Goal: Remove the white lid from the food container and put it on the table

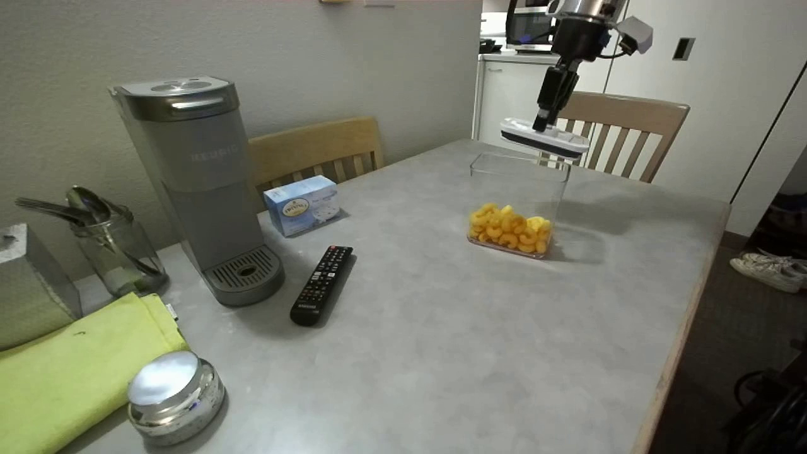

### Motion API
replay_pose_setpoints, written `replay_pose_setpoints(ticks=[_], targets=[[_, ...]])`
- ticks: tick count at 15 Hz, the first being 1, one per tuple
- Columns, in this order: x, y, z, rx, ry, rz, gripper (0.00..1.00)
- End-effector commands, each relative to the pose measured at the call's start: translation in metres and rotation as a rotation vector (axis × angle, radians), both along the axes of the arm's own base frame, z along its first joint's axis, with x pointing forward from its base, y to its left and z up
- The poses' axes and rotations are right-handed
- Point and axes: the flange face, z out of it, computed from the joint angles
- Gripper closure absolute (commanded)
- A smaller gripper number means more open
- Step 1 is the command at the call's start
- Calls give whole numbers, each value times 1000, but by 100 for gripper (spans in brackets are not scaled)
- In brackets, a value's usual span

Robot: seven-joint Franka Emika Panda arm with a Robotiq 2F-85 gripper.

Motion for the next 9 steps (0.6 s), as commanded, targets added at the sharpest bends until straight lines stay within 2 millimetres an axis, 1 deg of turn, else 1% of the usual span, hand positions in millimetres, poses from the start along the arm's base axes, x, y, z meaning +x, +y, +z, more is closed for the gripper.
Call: replay_pose_setpoints(ticks=[1, 5, 9], targets=[[1, -5, -26, -14, 10, 77, 71], [0, -6, -50, -15, 28, 112, 71], [2, -8, -67, -54, 15, 88, 71]])
